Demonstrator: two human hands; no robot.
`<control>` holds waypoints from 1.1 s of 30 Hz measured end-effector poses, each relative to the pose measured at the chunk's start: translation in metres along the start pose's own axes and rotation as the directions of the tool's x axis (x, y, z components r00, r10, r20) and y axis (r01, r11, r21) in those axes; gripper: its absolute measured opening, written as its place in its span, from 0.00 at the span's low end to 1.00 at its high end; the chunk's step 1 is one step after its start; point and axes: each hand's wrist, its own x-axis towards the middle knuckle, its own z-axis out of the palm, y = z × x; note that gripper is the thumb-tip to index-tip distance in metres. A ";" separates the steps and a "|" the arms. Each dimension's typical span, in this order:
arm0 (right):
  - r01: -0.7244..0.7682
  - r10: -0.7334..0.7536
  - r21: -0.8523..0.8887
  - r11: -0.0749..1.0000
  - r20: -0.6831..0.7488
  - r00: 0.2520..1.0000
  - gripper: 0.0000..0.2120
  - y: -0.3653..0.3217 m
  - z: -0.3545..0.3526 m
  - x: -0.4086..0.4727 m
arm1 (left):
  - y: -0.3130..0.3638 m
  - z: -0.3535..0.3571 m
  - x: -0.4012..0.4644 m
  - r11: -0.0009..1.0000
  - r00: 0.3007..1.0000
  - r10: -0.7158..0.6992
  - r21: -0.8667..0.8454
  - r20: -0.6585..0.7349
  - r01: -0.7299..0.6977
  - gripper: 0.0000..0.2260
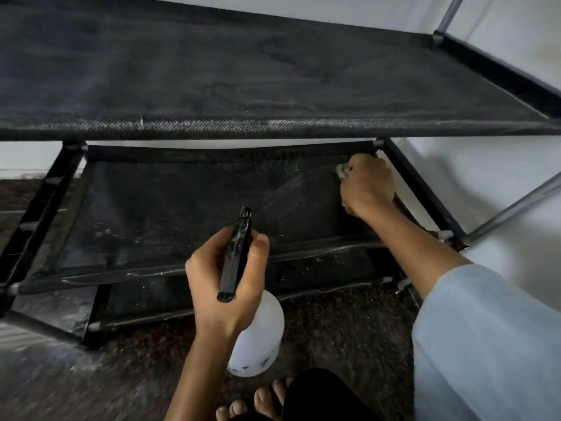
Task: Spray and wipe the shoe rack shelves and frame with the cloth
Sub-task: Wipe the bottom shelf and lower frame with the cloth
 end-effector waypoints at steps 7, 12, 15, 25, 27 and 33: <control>0.519 -0.562 0.274 0.810 0.107 0.820 0.11 -0.104 0.027 -0.047 | -0.001 -0.001 0.002 1.000 1.000 0.017 -0.004 0.014 -0.017 0.12; 0.616 -0.641 0.186 0.765 0.124 0.758 0.17 -0.098 0.032 -0.022 | -0.001 -0.001 0.003 0.999 0.999 0.024 -0.031 0.040 -0.022 0.12; 0.448 -0.456 0.108 0.887 0.055 0.888 0.15 -0.052 0.021 0.006 | 0.000 -0.003 0.002 0.999 0.999 0.018 -0.048 0.049 -0.016 0.12; -0.111 0.109 -0.107 0.988 -0.022 0.994 0.14 0.031 -0.003 0.037 | -0.003 -0.004 0.002 1.000 1.000 -0.007 -0.019 0.016 0.007 0.14; -0.139 0.135 -0.084 0.987 -0.049 0.990 0.16 0.011 0.002 0.031 | -0.002 -0.003 0.001 1.000 1.000 -0.006 -0.025 0.019 0.007 0.14; 0.340 -0.349 0.094 0.936 0.112 0.930 0.11 -0.067 0.018 -0.007 | 0.000 -0.002 0.002 1.000 0.999 -0.015 -0.026 0.033 0.016 0.14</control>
